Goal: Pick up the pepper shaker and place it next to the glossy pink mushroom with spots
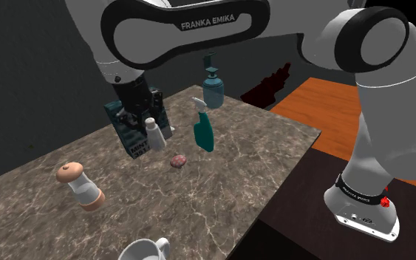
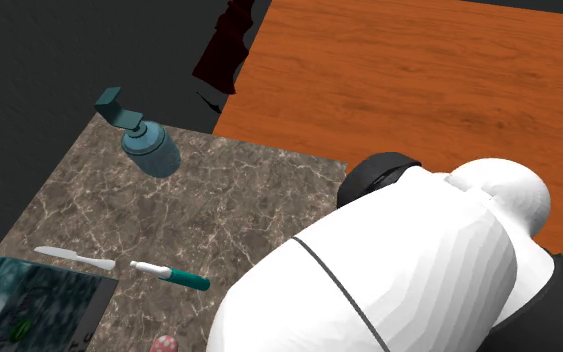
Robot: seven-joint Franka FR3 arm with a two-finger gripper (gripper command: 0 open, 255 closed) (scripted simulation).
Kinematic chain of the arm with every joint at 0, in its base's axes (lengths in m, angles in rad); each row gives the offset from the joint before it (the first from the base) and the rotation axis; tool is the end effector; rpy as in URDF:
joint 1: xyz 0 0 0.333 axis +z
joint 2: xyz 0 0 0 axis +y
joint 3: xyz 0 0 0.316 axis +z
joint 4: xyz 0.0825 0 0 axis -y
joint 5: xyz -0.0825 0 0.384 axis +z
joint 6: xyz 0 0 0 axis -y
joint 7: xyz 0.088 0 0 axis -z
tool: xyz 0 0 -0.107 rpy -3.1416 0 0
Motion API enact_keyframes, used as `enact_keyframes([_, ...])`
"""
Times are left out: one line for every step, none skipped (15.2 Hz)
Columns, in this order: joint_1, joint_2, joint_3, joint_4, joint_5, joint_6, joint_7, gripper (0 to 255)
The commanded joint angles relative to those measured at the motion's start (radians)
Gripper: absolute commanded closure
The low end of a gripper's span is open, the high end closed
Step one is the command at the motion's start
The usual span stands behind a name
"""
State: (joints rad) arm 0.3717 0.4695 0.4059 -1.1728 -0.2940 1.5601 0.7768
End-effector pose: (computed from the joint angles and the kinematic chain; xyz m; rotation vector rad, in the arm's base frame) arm 0.5480 0.4051 0.5368 3.0245 -0.0465 0.0664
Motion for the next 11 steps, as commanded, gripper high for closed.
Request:
enact_keyframes([0.036,0.069,-0.004,0.094,-0.021,-0.031,0.017,255])
enact_keyframes([0.033,0.064,-0.004,0.073,-0.020,-0.014,0.019,255])
enact_keyframes([0.029,0.060,-0.004,0.052,-0.018,0.002,0.021,255])
enact_keyframes([0.025,0.056,-0.004,0.033,-0.017,0.017,0.023,255])
enact_keyframes([0.022,0.053,-0.003,0.014,-0.017,0.032,0.025,255])
enact_keyframes([0.019,0.050,-0.003,-0.004,-0.016,0.047,0.028,255])
enact_keyframes([0.016,0.048,-0.003,-0.021,-0.016,0.062,0.030,255])
enact_keyframes([0.013,0.046,-0.003,-0.038,-0.015,0.076,0.032,255])
enact_keyframes([0.011,0.045,-0.003,-0.054,-0.015,0.090,0.034,255])
enact_keyframes([0.009,0.043,-0.003,-0.069,-0.015,0.104,0.036,255])
enact_keyframes([0.006,0.043,-0.004,-0.084,-0.015,0.118,0.038,255])
